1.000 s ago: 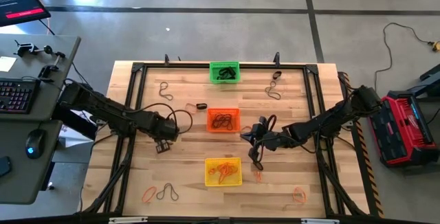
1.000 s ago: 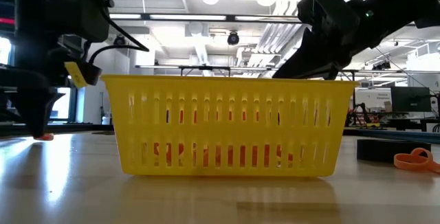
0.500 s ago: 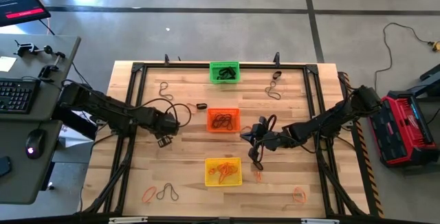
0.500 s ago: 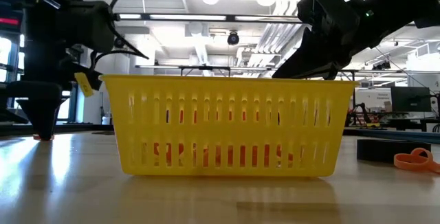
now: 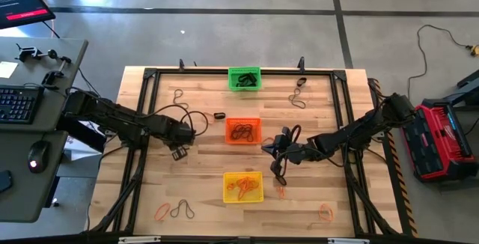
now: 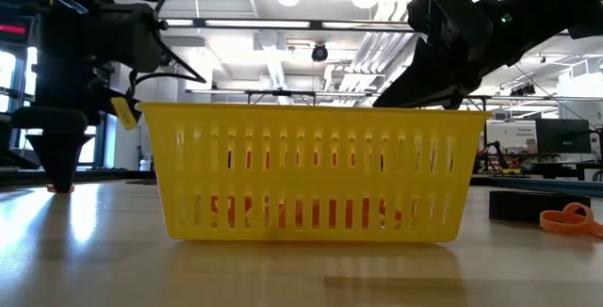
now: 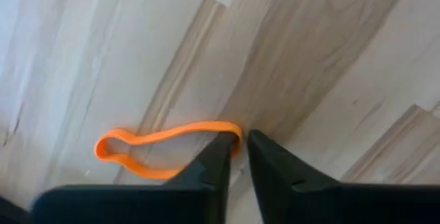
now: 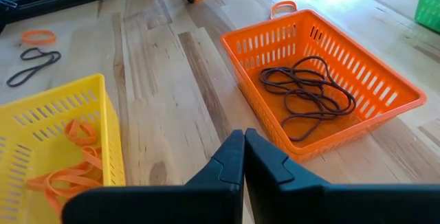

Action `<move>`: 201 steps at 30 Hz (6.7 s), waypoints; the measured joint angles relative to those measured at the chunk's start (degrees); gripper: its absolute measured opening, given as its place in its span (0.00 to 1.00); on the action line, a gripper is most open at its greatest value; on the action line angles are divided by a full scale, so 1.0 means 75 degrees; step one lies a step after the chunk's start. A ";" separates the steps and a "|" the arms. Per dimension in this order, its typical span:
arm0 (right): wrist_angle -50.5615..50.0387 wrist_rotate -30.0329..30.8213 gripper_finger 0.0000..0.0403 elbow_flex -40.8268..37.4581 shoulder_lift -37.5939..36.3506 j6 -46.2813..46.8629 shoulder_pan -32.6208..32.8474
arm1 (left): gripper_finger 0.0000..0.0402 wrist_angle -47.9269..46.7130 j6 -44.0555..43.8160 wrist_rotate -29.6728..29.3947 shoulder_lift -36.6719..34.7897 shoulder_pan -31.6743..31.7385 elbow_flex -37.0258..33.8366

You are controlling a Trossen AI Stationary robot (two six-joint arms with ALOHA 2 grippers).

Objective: Sort rubber bands into baskets
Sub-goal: Put the orange rubber band into the yellow bin, then put the purple rubber band into the orange bin

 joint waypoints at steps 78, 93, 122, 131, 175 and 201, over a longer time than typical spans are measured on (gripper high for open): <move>0.0449 0.0003 0.00 0.0000 0.0000 -0.0470 0.0000 | 0.01 0.4143 0.3351 0.1410 0.3732 -0.1949 0.4861; 0.0388 -0.0047 0.00 0.0000 0.0000 -0.0469 0.0000 | 0.18 0.3712 0.3886 0.1243 0.3719 -0.2004 0.4843; 0.0443 0.0019 0.02 -0.0006 0.0000 -0.0782 0.0000 | 0.24 0.4594 0.4074 0.0039 0.2296 -0.2138 0.4014; 0.0469 0.0283 0.15 -0.0006 0.0000 -0.0905 -0.0228 | 0.24 0.7140 0.3802 0.0036 0.1275 -0.2089 0.1863; -0.3928 -0.0533 0.42 -0.0003 -0.0111 0.0859 -0.6420 | 0.23 1.2318 0.4267 -0.0308 -0.0096 0.0112 -0.3074; -0.3162 -0.1196 0.01 0.0032 0.0018 0.0422 -0.5356 | 0.23 1.2301 0.4351 -0.0340 -0.0096 0.0254 -0.3069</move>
